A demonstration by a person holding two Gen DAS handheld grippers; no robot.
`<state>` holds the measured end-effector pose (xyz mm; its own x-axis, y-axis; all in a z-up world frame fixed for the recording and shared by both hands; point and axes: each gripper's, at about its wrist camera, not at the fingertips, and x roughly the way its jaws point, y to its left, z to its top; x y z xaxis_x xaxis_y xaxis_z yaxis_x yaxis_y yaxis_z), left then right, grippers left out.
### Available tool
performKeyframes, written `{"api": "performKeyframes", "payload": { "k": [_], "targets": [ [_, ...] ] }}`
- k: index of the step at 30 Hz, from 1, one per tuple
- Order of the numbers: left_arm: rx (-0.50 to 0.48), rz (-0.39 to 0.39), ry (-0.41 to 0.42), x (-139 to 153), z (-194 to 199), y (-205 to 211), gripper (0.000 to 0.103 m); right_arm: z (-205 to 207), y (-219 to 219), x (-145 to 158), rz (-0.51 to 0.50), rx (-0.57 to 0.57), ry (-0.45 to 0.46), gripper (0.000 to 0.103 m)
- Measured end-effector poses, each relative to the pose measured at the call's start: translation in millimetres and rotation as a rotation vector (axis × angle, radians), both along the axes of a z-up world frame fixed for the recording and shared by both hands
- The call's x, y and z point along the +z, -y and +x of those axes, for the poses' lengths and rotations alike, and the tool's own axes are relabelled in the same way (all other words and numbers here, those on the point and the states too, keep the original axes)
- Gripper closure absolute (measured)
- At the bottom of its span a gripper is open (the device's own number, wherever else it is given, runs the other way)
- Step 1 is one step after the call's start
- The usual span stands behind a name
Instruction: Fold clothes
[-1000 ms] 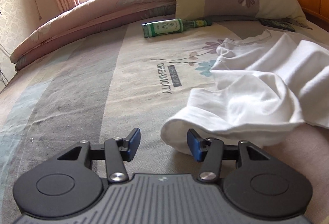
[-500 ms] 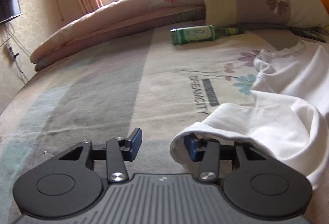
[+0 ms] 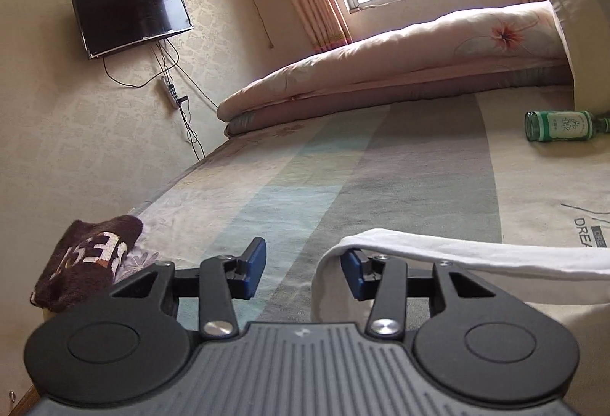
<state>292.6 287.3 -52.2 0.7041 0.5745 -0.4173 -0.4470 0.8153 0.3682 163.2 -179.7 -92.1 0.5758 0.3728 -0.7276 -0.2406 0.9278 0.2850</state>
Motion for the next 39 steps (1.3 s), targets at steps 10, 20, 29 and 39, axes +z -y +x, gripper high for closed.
{"api": "performKeyframes", "payload": {
  "k": [10,20,29,39],
  "targets": [
    [0.022,0.043,-0.016,4,-33,0,0.056,-5,7,4,0.008,-0.021,0.011,0.000],
    [-0.079,0.131,-0.036,22,-38,22,0.056,-9,14,7,0.017,-0.038,0.019,0.000],
    [-0.063,-0.049,-0.292,-24,-67,-1,0.056,-8,20,6,0.035,-0.043,0.018,0.000],
    [-0.367,-0.160,-0.193,15,-44,88,0.053,-16,28,11,0.023,-0.076,0.030,0.000]
  ]
}}
